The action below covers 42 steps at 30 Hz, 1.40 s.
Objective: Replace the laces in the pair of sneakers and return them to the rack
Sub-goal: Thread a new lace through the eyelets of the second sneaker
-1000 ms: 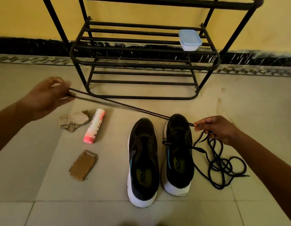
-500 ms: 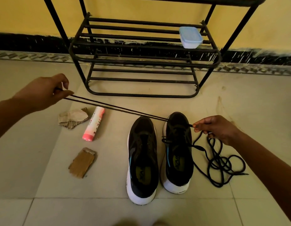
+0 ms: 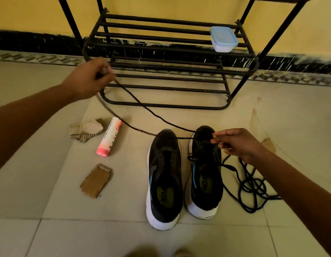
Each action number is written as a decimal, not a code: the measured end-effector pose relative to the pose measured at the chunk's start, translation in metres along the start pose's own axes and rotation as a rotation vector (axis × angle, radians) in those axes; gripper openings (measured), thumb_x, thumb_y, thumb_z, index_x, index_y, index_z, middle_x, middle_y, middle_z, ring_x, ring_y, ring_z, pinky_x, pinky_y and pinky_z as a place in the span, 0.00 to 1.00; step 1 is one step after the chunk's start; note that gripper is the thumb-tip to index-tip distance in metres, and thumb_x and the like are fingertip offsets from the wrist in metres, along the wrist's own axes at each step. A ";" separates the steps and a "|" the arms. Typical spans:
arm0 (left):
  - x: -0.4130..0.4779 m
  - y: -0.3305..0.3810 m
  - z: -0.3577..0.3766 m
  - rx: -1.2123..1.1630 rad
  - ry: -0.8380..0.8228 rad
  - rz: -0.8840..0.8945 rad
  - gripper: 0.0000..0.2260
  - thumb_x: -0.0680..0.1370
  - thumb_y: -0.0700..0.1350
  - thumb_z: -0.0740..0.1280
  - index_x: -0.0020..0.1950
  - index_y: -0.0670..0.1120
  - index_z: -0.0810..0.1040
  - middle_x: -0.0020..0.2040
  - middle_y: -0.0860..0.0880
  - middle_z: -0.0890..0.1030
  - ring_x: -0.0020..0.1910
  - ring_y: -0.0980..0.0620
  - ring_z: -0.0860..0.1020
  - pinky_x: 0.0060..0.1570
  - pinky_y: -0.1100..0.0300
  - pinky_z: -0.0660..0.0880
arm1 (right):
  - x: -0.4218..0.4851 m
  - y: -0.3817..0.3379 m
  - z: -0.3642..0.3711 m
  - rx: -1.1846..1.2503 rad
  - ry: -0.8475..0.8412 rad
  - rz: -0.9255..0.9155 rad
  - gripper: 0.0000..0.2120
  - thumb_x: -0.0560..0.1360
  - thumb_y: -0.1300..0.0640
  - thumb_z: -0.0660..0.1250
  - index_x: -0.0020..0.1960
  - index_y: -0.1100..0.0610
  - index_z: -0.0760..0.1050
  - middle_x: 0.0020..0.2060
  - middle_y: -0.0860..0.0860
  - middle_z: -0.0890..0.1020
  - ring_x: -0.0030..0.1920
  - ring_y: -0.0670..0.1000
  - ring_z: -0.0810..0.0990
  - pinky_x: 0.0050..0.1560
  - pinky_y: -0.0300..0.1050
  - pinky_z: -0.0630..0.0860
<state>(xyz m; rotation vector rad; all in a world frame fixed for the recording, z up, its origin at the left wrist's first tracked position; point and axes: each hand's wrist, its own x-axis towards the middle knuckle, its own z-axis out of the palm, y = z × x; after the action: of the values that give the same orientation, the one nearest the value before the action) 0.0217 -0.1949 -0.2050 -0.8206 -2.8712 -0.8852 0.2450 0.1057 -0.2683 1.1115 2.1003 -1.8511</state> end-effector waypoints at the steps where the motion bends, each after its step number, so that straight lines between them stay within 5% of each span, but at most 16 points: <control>1: 0.007 0.014 0.004 -0.130 0.049 -0.009 0.07 0.80 0.42 0.60 0.57 0.43 0.71 0.45 0.50 0.74 0.46 0.55 0.75 0.42 0.66 0.70 | 0.000 -0.004 0.008 0.085 -0.025 0.014 0.05 0.75 0.64 0.66 0.48 0.57 0.79 0.39 0.53 0.84 0.33 0.44 0.77 0.29 0.32 0.73; 4: 0.025 0.053 0.013 -0.376 0.087 0.013 0.08 0.80 0.40 0.59 0.59 0.45 0.71 0.56 0.52 0.77 0.55 0.60 0.76 0.47 0.71 0.73 | 0.001 -0.016 0.033 0.364 -0.068 0.060 0.07 0.76 0.65 0.64 0.50 0.55 0.78 0.41 0.51 0.84 0.37 0.45 0.79 0.36 0.36 0.75; 8: 0.023 0.073 0.040 0.064 -0.160 0.196 0.14 0.80 0.42 0.60 0.65 0.49 0.72 0.67 0.49 0.72 0.66 0.52 0.69 0.58 0.62 0.66 | 0.003 -0.024 0.061 0.513 -0.078 0.167 0.07 0.76 0.65 0.64 0.46 0.55 0.76 0.34 0.49 0.84 0.34 0.43 0.75 0.36 0.35 0.70; 10: 0.005 0.075 0.057 0.142 -0.298 0.223 0.12 0.79 0.43 0.62 0.62 0.49 0.75 0.64 0.49 0.75 0.61 0.52 0.73 0.57 0.59 0.67 | 0.006 -0.023 0.073 0.539 -0.100 0.220 0.07 0.76 0.66 0.64 0.44 0.55 0.75 0.31 0.49 0.84 0.33 0.43 0.74 0.35 0.34 0.68; 13: -0.029 0.078 0.081 -0.020 -0.485 0.164 0.05 0.77 0.45 0.66 0.52 0.48 0.78 0.51 0.50 0.80 0.46 0.56 0.77 0.43 0.66 0.71 | 0.008 -0.018 0.090 0.552 -0.131 0.280 0.06 0.76 0.65 0.64 0.45 0.55 0.75 0.31 0.49 0.83 0.32 0.43 0.74 0.34 0.34 0.69; 16: -0.056 0.079 0.102 -0.427 -0.653 -0.164 0.05 0.74 0.44 0.71 0.44 0.46 0.76 0.40 0.47 0.82 0.36 0.55 0.81 0.38 0.64 0.78 | 0.008 -0.014 0.104 0.560 -0.117 0.326 0.06 0.76 0.63 0.65 0.45 0.54 0.75 0.37 0.49 0.80 0.36 0.45 0.75 0.36 0.36 0.69; 24: -0.071 0.069 0.126 -0.912 -0.383 -0.512 0.15 0.69 0.35 0.75 0.40 0.44 0.68 0.37 0.44 0.80 0.34 0.51 0.81 0.37 0.61 0.79 | 0.011 -0.014 0.126 0.587 -0.137 0.328 0.07 0.76 0.60 0.65 0.51 0.50 0.75 0.40 0.44 0.81 0.42 0.45 0.76 0.47 0.40 0.68; 36: -0.070 0.065 0.136 -0.986 -0.389 -0.607 0.17 0.69 0.32 0.73 0.46 0.43 0.65 0.40 0.43 0.81 0.36 0.51 0.81 0.39 0.62 0.80 | 0.010 -0.008 0.128 0.652 -0.110 0.306 0.06 0.76 0.61 0.65 0.44 0.50 0.74 0.33 0.42 0.83 0.46 0.45 0.78 0.49 0.42 0.68; 42: -0.071 0.061 0.139 -0.905 -0.379 -0.601 0.14 0.72 0.31 0.68 0.42 0.45 0.65 0.39 0.43 0.77 0.35 0.52 0.79 0.37 0.64 0.79 | 0.013 -0.004 0.127 0.632 -0.081 0.297 0.06 0.75 0.61 0.66 0.45 0.50 0.76 0.44 0.45 0.83 0.50 0.46 0.78 0.49 0.42 0.68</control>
<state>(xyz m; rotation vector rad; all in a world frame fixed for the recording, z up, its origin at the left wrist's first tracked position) 0.1299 -0.1123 -0.3029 -0.0656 -2.9938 -2.4212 0.1876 -0.0025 -0.3030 1.3372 1.2303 -2.4049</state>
